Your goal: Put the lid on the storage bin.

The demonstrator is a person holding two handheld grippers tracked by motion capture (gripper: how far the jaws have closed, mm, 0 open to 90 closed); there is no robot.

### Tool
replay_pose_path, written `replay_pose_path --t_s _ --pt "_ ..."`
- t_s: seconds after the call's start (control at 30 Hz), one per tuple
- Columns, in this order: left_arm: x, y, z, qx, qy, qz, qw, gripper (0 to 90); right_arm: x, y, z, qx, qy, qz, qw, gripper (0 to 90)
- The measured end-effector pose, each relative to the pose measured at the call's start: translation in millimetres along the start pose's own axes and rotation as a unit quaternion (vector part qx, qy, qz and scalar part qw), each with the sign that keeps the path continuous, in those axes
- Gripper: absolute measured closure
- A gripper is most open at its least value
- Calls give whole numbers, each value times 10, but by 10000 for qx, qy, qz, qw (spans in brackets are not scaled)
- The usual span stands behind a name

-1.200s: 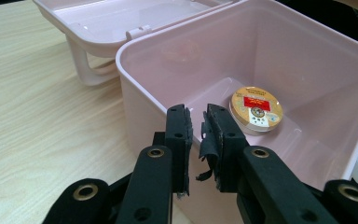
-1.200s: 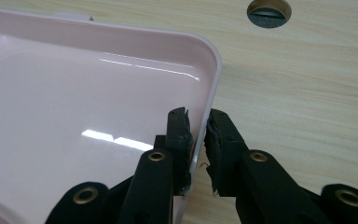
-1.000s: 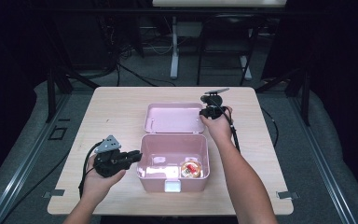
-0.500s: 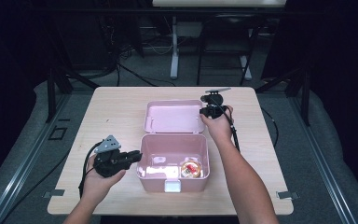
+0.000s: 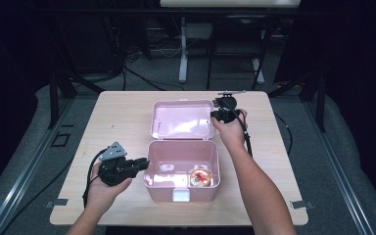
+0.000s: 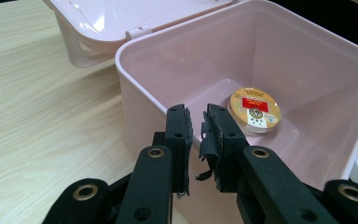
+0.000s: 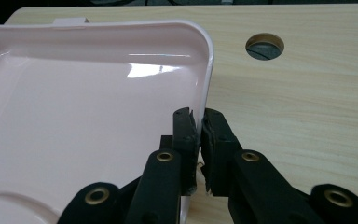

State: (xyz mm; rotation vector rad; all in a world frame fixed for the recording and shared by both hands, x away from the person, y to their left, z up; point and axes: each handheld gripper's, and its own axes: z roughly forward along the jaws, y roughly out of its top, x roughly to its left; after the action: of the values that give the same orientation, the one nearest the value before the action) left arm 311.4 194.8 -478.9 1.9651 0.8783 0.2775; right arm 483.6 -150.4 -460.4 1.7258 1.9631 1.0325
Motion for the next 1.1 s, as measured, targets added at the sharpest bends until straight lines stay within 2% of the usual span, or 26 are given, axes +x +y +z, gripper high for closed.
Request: replay_pose_path --t_s 0.17,0.33,0.6,0.8,0.9,1.1 --pt "4 0 -1 10 5 11 10000 792 16 32 -100 -171 62 -10 9998 859" --pt "5 -3 1 -10 -12 -8 10000 791 50 67 -213 -336 60 -153 9993 868" --pt "4 -2 5 -22 -1 -25 10000 790 86 64 -394 -596 146 -213 9979 875" --pt "7 -4 7 -42 -16 -70 10000 790 128 25 -571 -837 167 -449 9953 875" --pt "20 6 2 9 -53 -86 9999 790 139 17 -614 -877 139 -529 9946 875" --pt "41 42 7 8 -31 -112 9999 795 149 15 -611 -924 155 -491 9944 877"
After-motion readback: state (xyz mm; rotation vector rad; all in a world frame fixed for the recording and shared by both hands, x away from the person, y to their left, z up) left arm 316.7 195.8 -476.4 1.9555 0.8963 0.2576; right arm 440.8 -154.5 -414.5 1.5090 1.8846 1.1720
